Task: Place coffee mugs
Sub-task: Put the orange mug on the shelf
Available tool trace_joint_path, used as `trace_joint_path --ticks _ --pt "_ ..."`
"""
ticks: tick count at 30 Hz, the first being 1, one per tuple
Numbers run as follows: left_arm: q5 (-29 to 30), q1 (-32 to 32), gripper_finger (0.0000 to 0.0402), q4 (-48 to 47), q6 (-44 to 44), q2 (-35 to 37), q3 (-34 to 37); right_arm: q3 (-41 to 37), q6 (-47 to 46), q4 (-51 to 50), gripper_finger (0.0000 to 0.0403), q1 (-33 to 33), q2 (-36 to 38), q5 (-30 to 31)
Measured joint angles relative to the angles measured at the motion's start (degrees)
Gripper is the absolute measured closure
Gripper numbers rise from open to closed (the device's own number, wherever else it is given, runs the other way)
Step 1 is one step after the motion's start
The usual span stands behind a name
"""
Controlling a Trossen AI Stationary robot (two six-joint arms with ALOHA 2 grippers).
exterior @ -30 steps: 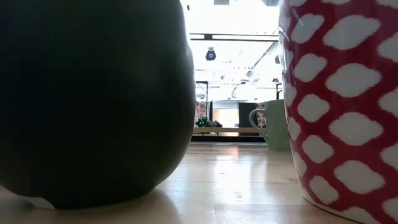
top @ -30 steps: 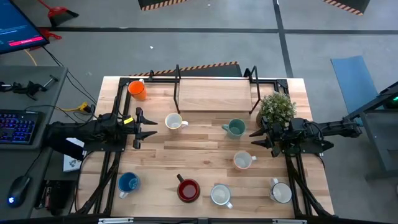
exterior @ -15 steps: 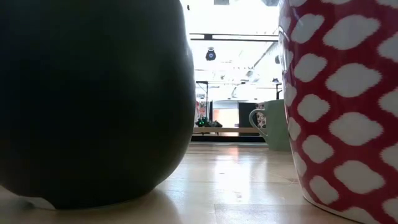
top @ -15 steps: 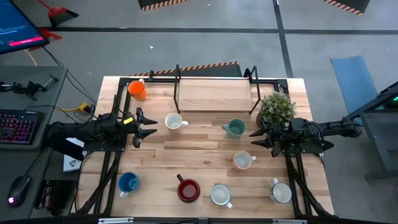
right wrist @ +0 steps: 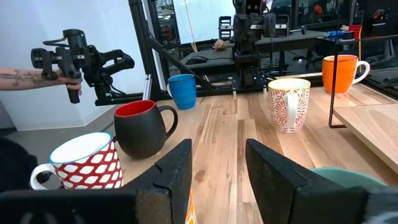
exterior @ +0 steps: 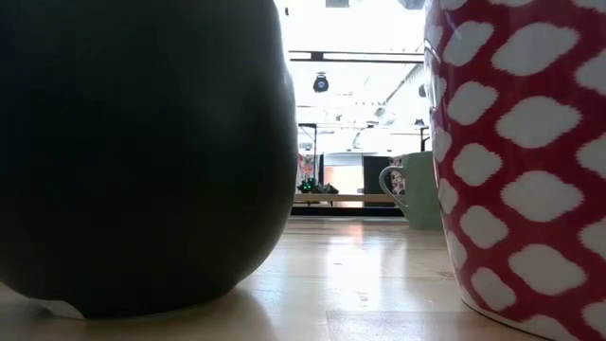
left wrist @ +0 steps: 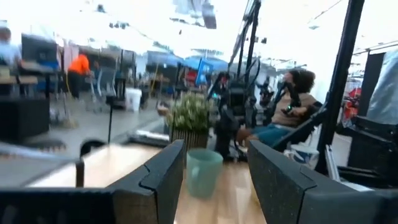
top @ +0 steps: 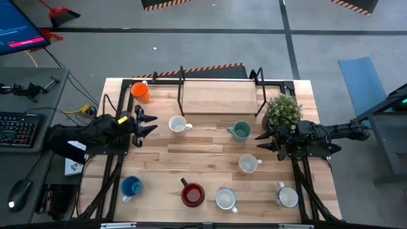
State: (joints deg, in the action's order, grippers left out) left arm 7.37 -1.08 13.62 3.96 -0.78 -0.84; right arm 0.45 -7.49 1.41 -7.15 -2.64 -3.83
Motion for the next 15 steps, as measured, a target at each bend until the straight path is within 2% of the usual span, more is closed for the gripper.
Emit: trace_joint_path --ticks 3,15 --pt "0.6 0.0 0.0234 1.6 -2.7 0.0 0.0 0.0 0.0 0.0 0.0268 0.0 0.0 0.0" --pt "0.8 0.0 0.0234 0.6 -2.7 0.0 0.0 0.0 0.0 0.0 0.0268 0.0 0.0 0.0"
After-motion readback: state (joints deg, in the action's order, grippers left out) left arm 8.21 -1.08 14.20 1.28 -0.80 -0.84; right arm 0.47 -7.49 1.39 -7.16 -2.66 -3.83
